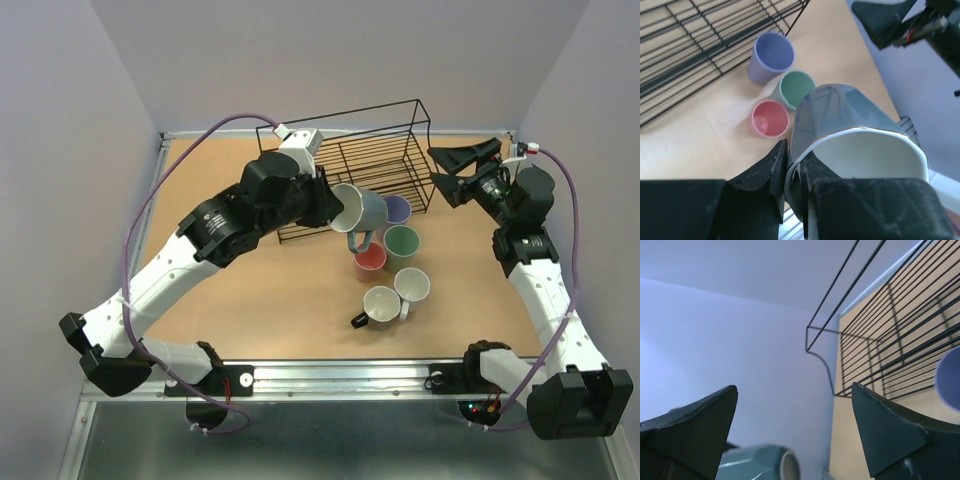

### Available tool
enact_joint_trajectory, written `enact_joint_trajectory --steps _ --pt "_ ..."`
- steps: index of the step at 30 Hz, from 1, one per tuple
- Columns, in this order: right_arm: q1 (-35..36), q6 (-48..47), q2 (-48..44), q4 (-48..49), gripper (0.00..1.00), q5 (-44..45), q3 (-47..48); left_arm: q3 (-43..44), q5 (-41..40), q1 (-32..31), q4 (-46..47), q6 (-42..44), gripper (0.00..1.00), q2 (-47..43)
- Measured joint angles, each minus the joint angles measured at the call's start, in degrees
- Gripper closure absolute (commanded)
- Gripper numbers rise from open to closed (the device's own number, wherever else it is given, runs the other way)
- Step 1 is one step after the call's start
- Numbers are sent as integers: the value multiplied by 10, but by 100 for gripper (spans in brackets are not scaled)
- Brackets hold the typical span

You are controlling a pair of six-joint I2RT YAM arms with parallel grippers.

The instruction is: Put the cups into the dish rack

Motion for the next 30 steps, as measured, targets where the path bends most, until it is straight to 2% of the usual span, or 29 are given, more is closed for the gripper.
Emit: enact_joint_trajectory --steps 4,8,12,18,26,30 --pt "12 45 -7 5 0 -71 21 10 9 19 36 3 100 30" --pt "36 78 -11 30 0 -126 21 7 36 66 70 -3 100 59" --pt "57 123 -22 90 5 -163 10 -30 74 112 153 -32 100 56" --pt "68 129 -30 95 9 -201 10 -91 115 137 266 -80 100 49" --pt "110 124 -14 89 28 -218 10 -140 174 137 406 -145 100 49" --pt "138 117 5 88 39 -218 10 -151 185 137 448 -166 100 49"
